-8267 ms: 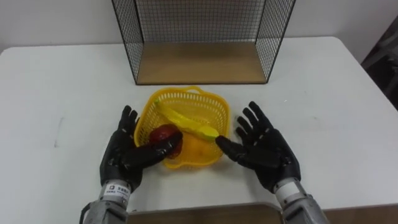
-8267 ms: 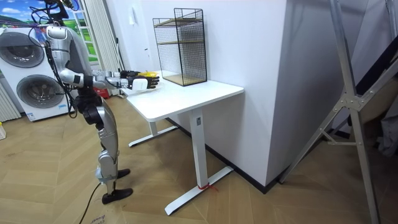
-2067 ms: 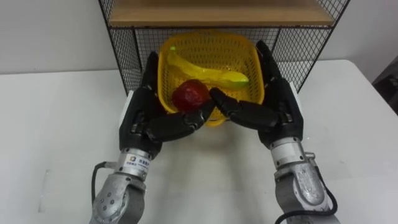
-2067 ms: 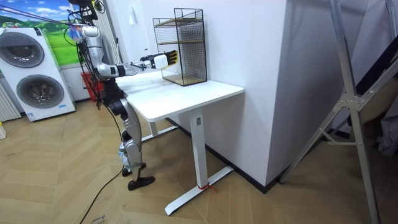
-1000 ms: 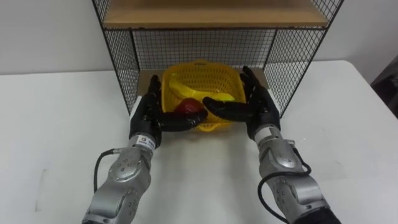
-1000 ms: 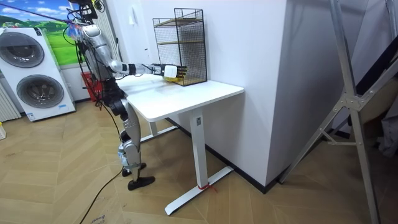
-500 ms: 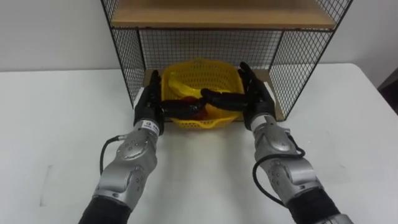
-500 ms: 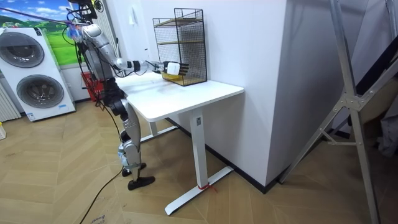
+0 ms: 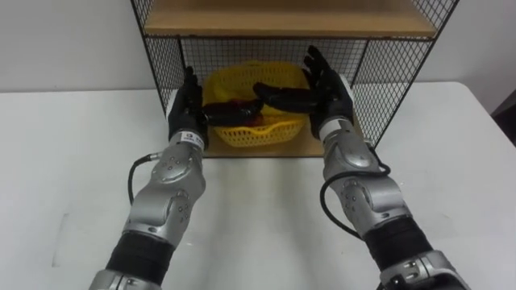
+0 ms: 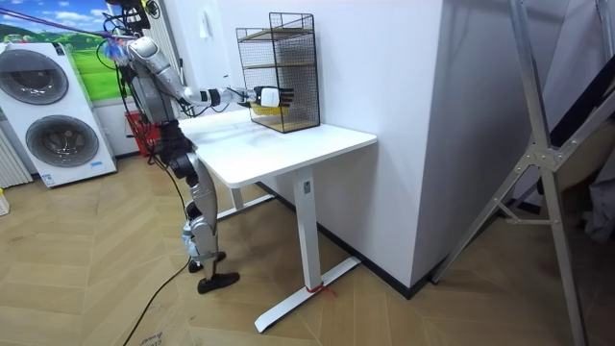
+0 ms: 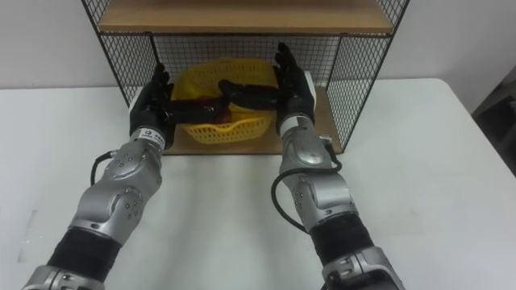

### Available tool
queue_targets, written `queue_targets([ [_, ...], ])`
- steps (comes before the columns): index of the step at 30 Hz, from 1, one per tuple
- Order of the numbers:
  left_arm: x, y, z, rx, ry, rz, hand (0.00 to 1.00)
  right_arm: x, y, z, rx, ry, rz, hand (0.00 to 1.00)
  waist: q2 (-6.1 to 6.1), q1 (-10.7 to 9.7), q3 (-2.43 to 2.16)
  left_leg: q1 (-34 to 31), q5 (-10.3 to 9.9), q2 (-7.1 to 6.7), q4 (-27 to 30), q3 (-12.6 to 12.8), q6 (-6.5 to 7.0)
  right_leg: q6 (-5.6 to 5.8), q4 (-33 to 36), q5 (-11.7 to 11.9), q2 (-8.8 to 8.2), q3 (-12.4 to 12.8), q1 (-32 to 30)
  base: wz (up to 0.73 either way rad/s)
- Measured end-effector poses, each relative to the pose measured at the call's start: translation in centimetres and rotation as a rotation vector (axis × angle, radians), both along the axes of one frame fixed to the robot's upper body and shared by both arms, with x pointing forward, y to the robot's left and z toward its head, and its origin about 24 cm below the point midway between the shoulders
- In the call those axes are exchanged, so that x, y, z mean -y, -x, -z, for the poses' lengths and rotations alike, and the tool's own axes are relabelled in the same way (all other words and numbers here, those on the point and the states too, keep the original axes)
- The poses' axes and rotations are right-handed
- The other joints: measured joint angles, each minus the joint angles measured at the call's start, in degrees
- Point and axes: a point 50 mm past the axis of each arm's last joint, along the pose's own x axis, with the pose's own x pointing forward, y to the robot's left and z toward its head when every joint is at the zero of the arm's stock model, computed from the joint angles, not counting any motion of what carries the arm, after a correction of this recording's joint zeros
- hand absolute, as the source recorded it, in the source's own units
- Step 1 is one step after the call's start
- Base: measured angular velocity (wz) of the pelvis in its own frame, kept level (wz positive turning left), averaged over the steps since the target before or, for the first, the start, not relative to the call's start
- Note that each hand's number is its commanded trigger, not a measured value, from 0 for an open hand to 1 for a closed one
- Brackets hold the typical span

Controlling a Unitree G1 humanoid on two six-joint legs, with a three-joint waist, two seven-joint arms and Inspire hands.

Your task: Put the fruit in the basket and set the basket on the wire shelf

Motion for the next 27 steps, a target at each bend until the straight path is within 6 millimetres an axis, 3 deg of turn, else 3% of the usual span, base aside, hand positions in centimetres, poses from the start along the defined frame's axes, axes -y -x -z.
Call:
queue_targets([
  [6,-0.2,-0.1,-0.3,0.019,-0.046,0.010,0.00,0.3,-0.1,-0.2,0.012,0.018,0.000,0.00,0.37,-0.1,-0.24,-0.1,0.0,-0.01,0.1,-0.1,-0.01,0.00,-0.1,0.0,0.00,-0.1,0.1,0.00],
  [11,-0.4,-0.1,-1.6,0.077,-0.047,0.028,0.00,0.5,0.0,-0.2,0.017,0.023,0.003,0.00,1.05,-0.2,-0.81,0.7,0.0,0.00,0.3,-0.5,-0.02,-0.01,-0.1,0.0,-0.23,0.0,1.0,0.02],
  [16,-0.6,0.4,-1.9,0.107,-0.040,0.063,0.00,0.9,0.7,-0.9,0.075,0.041,-0.007,0.00,0.98,-0.2,-1.09,2.0,0.1,0.06,0.0,-0.6,-0.14,-0.02,0.0,0.0,-0.06,-0.4,2.3,0.00],
  [27,-1.0,0.9,-1.6,0.115,-0.047,0.105,0.00,1.4,1.7,-0.6,0.092,0.082,-0.010,0.00,0.73,-0.4,-1.29,2.7,0.2,0.05,-0.4,-0.9,-0.28,-0.13,0.0,0.1,0.03,-0.9,3.0,0.01],
])
